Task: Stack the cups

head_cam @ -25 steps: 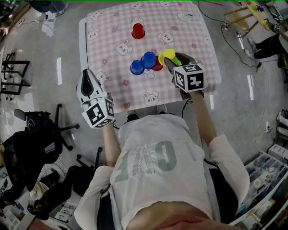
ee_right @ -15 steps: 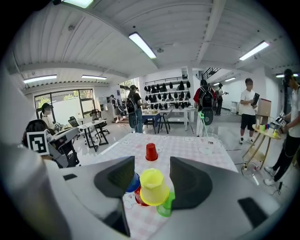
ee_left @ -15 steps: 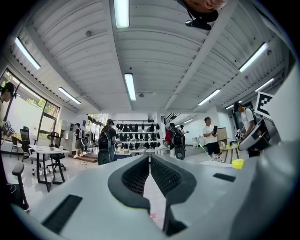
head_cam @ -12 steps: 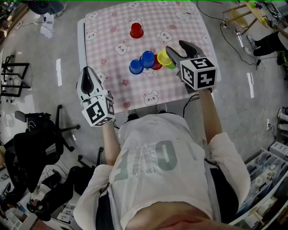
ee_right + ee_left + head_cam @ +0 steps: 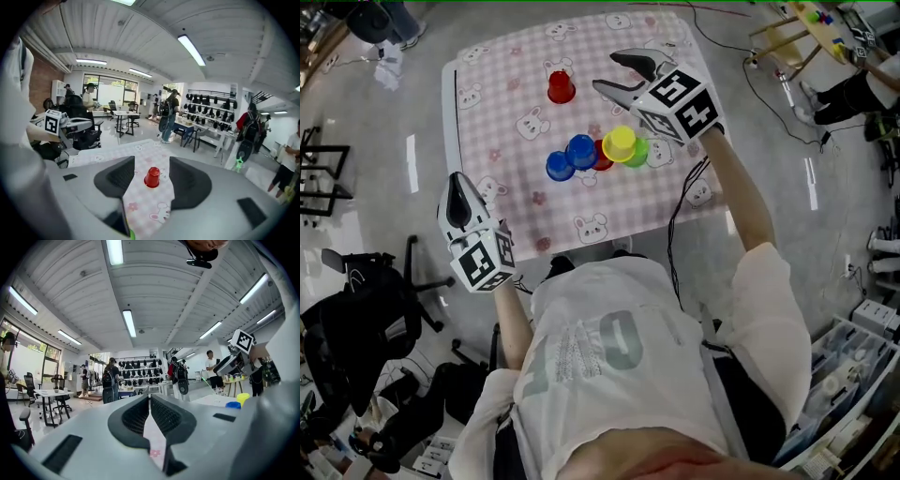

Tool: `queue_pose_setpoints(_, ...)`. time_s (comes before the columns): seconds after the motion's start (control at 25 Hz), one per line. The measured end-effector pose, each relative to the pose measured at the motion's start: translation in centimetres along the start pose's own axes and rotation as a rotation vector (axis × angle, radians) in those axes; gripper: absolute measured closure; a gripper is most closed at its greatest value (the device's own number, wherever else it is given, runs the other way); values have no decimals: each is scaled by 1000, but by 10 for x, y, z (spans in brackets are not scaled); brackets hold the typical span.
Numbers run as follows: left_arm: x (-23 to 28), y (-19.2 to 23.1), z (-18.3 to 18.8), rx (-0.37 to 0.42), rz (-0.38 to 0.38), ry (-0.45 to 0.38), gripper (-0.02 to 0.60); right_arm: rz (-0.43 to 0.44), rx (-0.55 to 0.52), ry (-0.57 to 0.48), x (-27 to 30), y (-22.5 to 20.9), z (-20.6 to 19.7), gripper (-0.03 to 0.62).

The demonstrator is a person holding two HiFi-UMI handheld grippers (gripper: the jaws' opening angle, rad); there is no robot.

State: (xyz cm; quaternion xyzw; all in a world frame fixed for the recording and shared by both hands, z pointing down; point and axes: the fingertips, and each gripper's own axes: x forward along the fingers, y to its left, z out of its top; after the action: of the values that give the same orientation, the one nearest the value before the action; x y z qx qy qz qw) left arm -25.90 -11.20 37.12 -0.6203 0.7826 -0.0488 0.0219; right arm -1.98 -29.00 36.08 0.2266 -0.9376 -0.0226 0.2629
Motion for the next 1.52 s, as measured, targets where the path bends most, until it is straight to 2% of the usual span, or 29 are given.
queue_pose_setpoints(0.24,9,-4,-16,-47,26,43,548,184,-59,31,73,5,-22,353)
queue_pose_setpoints(0.56,21,-45,-37,-59,-43,106,548,287,-68,131,156,8,-68,339)
queue_pose_setpoints(0.76,26,-52,-52,-76,-72,150,548,285,-73,181,185,7,-87,339)
queue_pose_setpoints(0.96,26,-38,-60,-74,-44,166,548,271,-61,206,204,8,-99,341)
queue_pose_setpoints(1.04,28,-31,-60,-71,-33,167,548,261,-53,212,207,7,-100,375)
queue_pose_setpoints(1.12,29,-25,-59,-70,-25,163,548,253,-52,217,206,6,-99,376)
queue_pose_setpoints(1.28,31,-26,-54,-80,-38,145,548,225,-41,185,187,0,-83,378)
queue_pose_setpoints(1.52,39,-39,-41,-100,-99,95,548,153,-63,119,127,-3,-34,378)
